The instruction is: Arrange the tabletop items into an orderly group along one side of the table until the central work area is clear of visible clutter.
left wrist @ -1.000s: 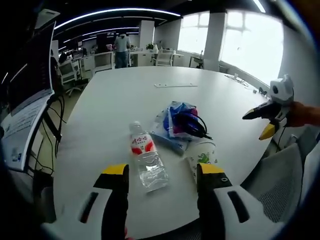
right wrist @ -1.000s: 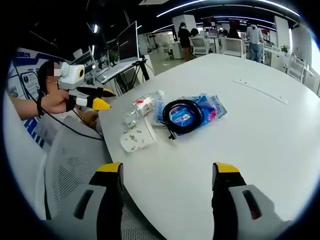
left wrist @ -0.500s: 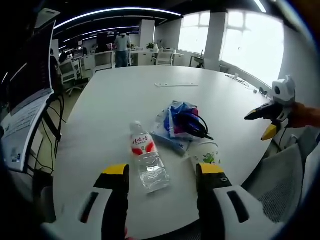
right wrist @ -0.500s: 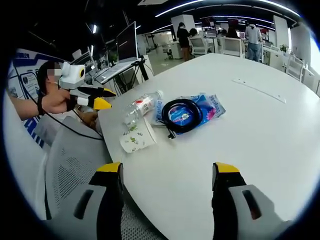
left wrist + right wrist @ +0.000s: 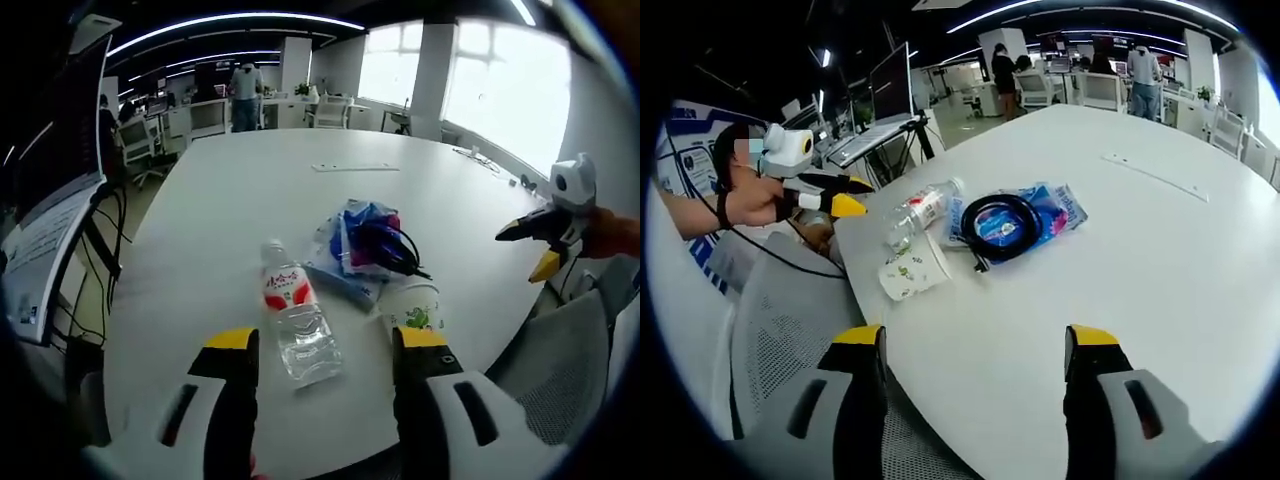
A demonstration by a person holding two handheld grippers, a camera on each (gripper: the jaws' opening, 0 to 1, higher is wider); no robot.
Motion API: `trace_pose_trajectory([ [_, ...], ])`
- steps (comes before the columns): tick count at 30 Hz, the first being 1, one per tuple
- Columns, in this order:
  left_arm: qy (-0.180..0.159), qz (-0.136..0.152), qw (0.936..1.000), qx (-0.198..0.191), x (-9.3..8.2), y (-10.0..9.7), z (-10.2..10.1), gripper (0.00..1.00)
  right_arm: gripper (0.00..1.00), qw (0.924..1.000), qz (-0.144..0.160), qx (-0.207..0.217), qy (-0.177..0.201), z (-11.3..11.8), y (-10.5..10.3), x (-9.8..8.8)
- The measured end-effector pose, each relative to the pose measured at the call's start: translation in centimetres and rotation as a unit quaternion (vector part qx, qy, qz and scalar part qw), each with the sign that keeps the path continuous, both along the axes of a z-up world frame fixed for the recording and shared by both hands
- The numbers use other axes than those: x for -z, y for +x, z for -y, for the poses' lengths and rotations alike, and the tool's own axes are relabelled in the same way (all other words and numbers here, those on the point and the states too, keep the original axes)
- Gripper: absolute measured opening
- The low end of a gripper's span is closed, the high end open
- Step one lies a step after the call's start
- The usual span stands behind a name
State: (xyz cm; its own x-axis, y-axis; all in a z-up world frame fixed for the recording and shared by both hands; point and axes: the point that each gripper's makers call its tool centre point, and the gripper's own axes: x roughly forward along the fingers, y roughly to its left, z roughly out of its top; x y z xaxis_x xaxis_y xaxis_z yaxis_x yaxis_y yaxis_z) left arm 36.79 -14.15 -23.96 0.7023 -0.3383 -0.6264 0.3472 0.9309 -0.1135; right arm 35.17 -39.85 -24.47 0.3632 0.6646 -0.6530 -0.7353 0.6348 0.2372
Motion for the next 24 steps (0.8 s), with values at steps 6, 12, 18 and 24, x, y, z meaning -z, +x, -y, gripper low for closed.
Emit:
trace_pose_trajectory([
  [6,0.002,0.0,1.0,-0.003,0.2,0.7,-0.3,0.53,0.72,1.0,0.001,0.003,-0.001,0.2,-0.1,-0.1],
  [12,0.008,-0.008,0.9998,-0.017,0.8,1.4,-0.8,0.52,0.72,1.0,0.0,0.006,-0.001,0.3,-0.3,-0.1],
  [18,0.007,-0.023,0.9992,-0.033,1.9,1.9,-1.2,0.51,0.72,0.9999,-0.001,0.012,0.0,0.4,-0.5,-0.1],
  [24,0.009,-0.033,0.9989,-0.032,2.9,2.6,-1.2,0.51,0.72,0.9999,-0.003,0.011,-0.006,0.5,-0.8,0.0],
])
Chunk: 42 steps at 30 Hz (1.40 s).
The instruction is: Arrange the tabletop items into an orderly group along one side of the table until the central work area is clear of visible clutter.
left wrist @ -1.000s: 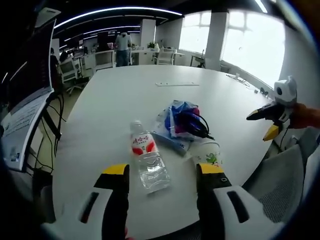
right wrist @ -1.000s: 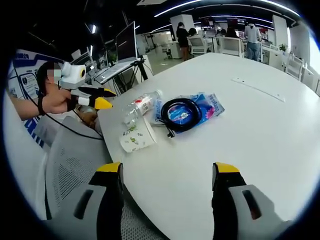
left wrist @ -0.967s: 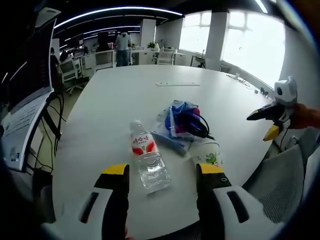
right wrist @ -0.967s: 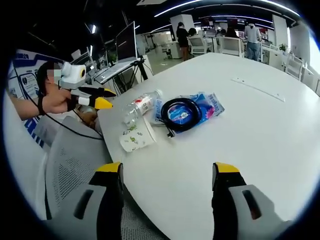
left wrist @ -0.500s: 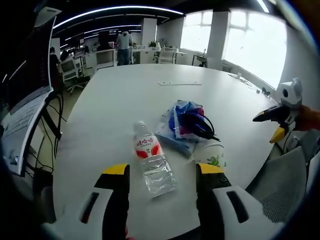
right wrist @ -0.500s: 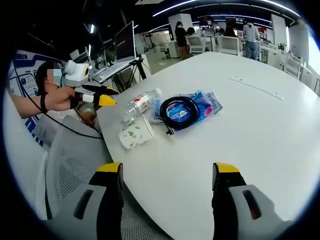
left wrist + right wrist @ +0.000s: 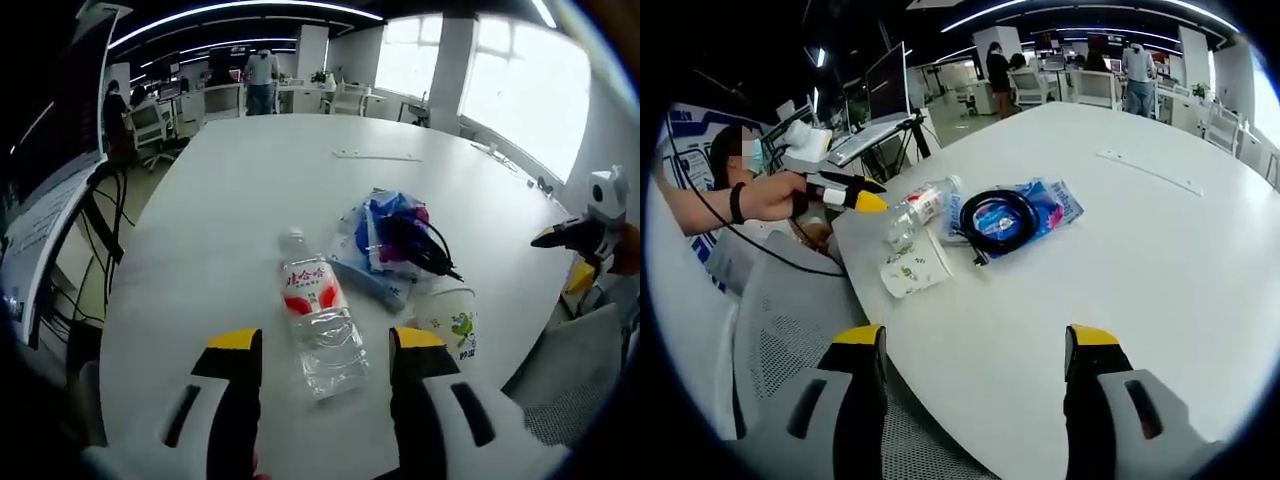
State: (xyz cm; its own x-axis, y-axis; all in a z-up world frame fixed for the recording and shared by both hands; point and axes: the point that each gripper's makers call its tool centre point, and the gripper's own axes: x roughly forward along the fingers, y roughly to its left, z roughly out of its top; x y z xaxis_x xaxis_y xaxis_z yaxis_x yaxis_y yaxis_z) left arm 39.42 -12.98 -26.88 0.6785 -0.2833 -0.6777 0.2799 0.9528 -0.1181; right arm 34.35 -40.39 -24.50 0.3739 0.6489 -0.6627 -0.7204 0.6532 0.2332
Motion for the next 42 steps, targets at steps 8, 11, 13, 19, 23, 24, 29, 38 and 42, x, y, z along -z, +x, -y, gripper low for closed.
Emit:
trace_pose_trajectory([
  [8,0.005,-0.019,0.9998,0.0,1.4,0.9,-0.1,0.51,0.72,1.0,-0.002,0.0,-0.002,0.1,-0.5,0.2],
  [11,0.003,-0.025,0.9997,-0.003,1.7,1.5,-0.1,0.51,0.72,1.0,-0.005,0.002,-0.002,0.2,-0.7,0.4],
  [13,0.002,-0.027,0.9996,-0.004,1.8,2.0,-0.1,0.51,0.72,1.0,-0.007,0.003,-0.002,0.2,-0.8,0.5],
  [19,0.014,-0.045,0.9989,-0.004,2.4,2.9,-0.2,0.5,0.72,0.9999,-0.012,0.003,-0.002,0.1,-1.1,0.7],
  [23,0.008,-0.051,0.9986,-0.011,2.5,3.7,0.0,0.5,0.72,0.9999,-0.015,0.001,-0.004,0.0,-1.1,1.0],
  [24,0.008,-0.051,0.9986,-0.012,2.5,3.9,0.0,0.5,0.72,0.9999,-0.015,0.0,-0.005,0.0,-1.1,1.0],
  [29,0.0,-0.06,0.9981,-0.013,2.9,4.8,0.4,0.5,0.72,0.9998,-0.018,0.002,-0.002,0.0,-1.1,1.0],
  [38,-0.011,-0.085,0.9961,-0.022,3.6,6.0,0.9,0.49,0.72,0.9997,-0.025,-0.001,-0.006,-0.1,-1.4,1.5],
  [42,-0.002,-0.1,0.9946,-0.024,4.0,6.2,1.0,0.49,0.72,0.9996,-0.027,-0.004,-0.006,-0.3,-1.5,1.6],
])
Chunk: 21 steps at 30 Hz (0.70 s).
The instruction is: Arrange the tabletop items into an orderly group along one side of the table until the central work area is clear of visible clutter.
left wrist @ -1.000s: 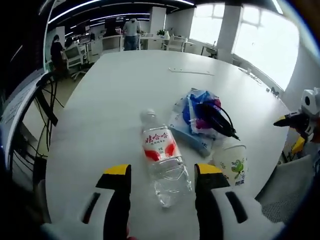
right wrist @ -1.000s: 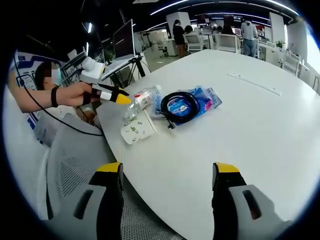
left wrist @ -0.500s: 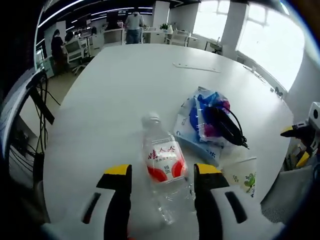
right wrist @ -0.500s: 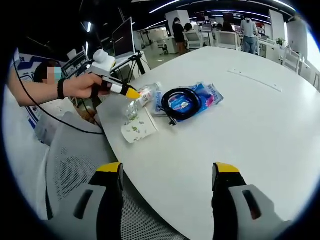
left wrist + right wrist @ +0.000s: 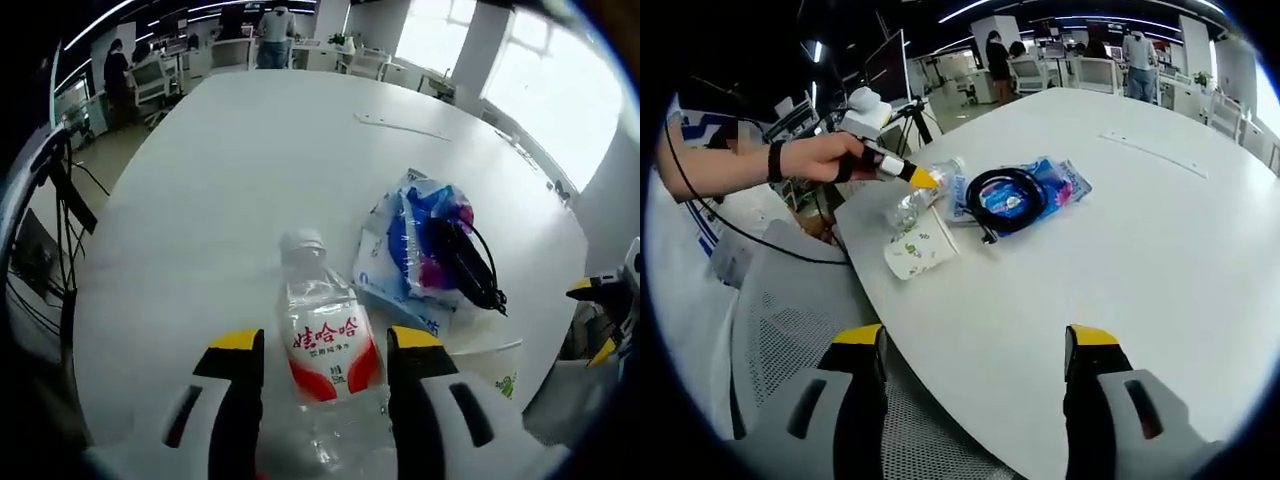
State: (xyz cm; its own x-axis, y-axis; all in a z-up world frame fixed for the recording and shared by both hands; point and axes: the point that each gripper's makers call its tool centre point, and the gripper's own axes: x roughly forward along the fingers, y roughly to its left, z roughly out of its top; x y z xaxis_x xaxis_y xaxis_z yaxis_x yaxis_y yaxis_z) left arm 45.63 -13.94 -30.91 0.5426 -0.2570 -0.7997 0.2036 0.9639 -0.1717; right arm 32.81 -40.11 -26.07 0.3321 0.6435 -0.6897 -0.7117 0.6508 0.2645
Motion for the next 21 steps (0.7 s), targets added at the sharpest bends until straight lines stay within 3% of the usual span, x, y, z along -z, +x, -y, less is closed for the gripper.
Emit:
trace_pose_trajectory([
  [8,-0.01,-0.041,0.9987,-0.03,0.7,-0.3,0.6,0.47,0.72,0.9999,-0.002,-0.007,-0.008,0.1,-0.2,0.1],
  [21,-0.016,-0.064,0.9968,-0.045,0.7,-0.5,1.1,0.43,0.72,1.0,0.001,-0.007,-0.004,0.0,0.1,0.0],
])
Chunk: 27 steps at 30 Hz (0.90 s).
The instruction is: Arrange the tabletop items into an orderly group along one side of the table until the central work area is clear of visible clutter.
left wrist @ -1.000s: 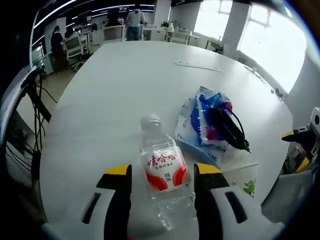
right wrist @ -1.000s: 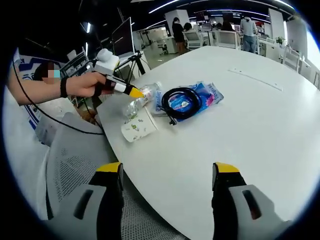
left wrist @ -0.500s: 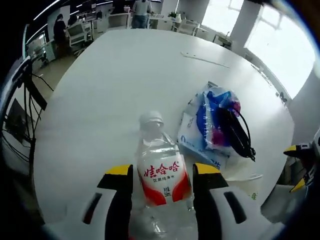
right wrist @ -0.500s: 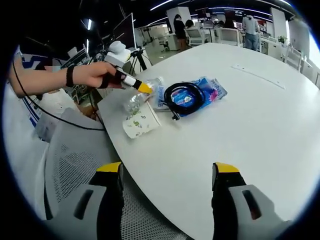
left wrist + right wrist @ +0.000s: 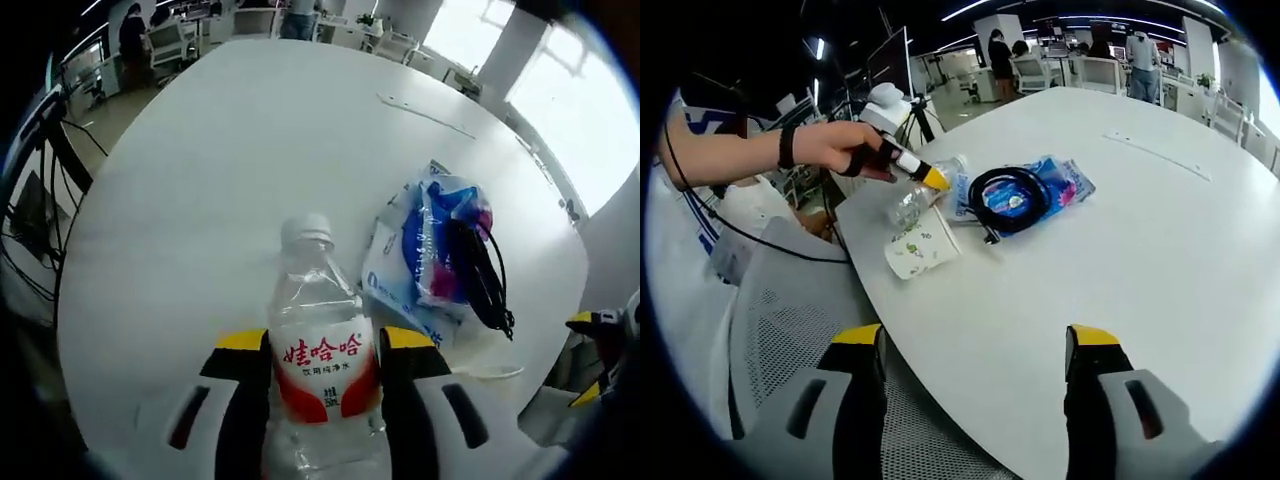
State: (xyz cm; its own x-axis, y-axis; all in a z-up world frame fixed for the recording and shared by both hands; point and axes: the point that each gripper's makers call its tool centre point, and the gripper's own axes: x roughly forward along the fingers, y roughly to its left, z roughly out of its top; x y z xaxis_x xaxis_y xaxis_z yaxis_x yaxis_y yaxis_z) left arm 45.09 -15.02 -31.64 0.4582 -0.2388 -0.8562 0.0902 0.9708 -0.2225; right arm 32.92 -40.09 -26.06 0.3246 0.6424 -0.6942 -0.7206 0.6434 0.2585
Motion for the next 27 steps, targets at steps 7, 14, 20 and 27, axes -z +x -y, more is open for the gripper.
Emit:
trace_pose_trajectory([
  [7,-0.005,-0.003,0.9999,-0.008,-0.1,-0.2,-0.2,0.41,0.72,1.0,-0.001,-0.002,0.0,-0.2,-0.2,0.1],
  [14,-0.013,0.004,0.9998,-0.018,-0.2,-0.5,-0.6,0.38,0.72,1.0,-0.001,-0.003,0.002,-0.2,-0.2,0.2],
  [20,-0.005,0.005,0.9999,-0.013,-0.2,-0.8,-1.1,0.37,0.72,1.0,-0.001,-0.001,0.005,-0.4,-0.2,0.0],
  [27,-0.001,0.012,0.9998,-0.013,-0.4,-0.8,-1.4,0.37,0.72,1.0,0.002,-0.002,0.006,-0.5,0.0,-0.1],
])
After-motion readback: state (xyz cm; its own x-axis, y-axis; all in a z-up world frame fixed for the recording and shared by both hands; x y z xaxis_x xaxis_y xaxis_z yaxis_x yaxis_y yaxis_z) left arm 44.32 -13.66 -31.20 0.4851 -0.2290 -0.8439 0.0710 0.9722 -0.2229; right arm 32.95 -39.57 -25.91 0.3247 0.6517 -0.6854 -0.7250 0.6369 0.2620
